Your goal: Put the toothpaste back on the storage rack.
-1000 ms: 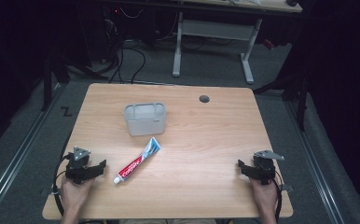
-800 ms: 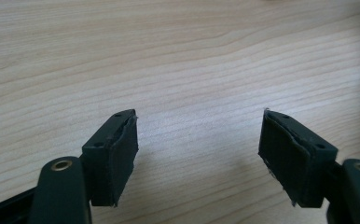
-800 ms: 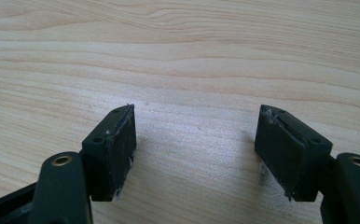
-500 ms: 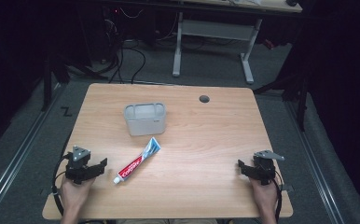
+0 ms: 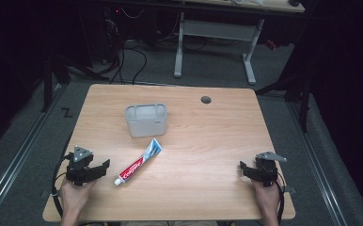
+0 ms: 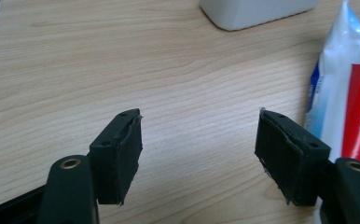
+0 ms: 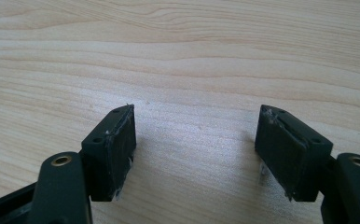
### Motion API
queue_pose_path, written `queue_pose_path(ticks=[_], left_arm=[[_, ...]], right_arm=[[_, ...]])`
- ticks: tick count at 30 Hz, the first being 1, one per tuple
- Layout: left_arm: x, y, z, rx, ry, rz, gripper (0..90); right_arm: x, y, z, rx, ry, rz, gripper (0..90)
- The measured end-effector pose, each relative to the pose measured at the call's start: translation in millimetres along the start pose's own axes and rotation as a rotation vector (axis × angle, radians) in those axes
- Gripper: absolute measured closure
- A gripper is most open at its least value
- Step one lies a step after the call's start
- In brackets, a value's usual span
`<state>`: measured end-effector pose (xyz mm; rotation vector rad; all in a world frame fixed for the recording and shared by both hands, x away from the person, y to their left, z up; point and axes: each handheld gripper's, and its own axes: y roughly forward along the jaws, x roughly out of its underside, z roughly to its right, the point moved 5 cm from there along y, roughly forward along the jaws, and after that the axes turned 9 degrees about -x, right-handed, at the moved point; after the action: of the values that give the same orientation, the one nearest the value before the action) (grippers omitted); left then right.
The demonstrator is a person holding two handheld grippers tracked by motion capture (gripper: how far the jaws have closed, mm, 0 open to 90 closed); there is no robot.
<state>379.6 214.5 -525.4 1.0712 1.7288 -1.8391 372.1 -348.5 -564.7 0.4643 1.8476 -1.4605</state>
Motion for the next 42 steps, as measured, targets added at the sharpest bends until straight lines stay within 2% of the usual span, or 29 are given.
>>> queue_pose_path(ticks=[4,13,14,15,16,20,25,29,33,36,42], left_arm=[[-3.5,-3.8,6.0,-0.006,0.037,0.009,32.7],[-10.6,-8.1,19.9,0.014,0.087,0.022,34.0],[-11.4,-8.4,21.9,0.013,0.099,0.021,34.0],[-13.2,-8.8,26.1,0.015,0.130,0.019,34.5],[-14.0,-9.1,27.6,0.020,0.136,0.018,34.5],[-19.1,-11.0,34.7,0.039,0.155,0.026,33.7],[-21.3,-9.8,40.8,0.055,0.167,-0.002,32.0],[-23.5,-10.3,46.8,0.077,0.167,-0.007,33.4],[-25.8,-9.7,52.3,0.087,0.176,-0.011,34.2],[-28.4,-7.4,59.0,0.094,0.203,-0.022,34.4],[-33.4,-5.8,67.1,0.109,0.212,-0.016,33.8]], right_arm=[[0.1,-0.2,-0.2,-0.002,0.007,0.000,29.1],[0.0,-0.1,0.1,-0.003,0.003,0.001,29.0],[0.0,-0.1,0.2,-0.004,0.003,0.001,29.0],[0.2,-0.3,-0.1,-0.004,0.008,0.001,28.9],[0.2,-0.4,-0.2,-0.003,0.009,-0.001,29.0],[0.2,-0.3,-0.4,-0.005,0.011,0.001,28.8],[0.2,-0.4,-0.2,-0.006,0.013,0.001,28.8],[0.2,-0.4,-0.1,-0.007,0.015,0.002,28.7],[0.2,-0.4,-0.3,-0.006,0.013,0.000,28.7],[0.2,-0.4,-0.1,-0.009,0.011,0.001,28.7],[0.3,-0.5,-0.3,-0.009,0.013,0.001,28.6]])
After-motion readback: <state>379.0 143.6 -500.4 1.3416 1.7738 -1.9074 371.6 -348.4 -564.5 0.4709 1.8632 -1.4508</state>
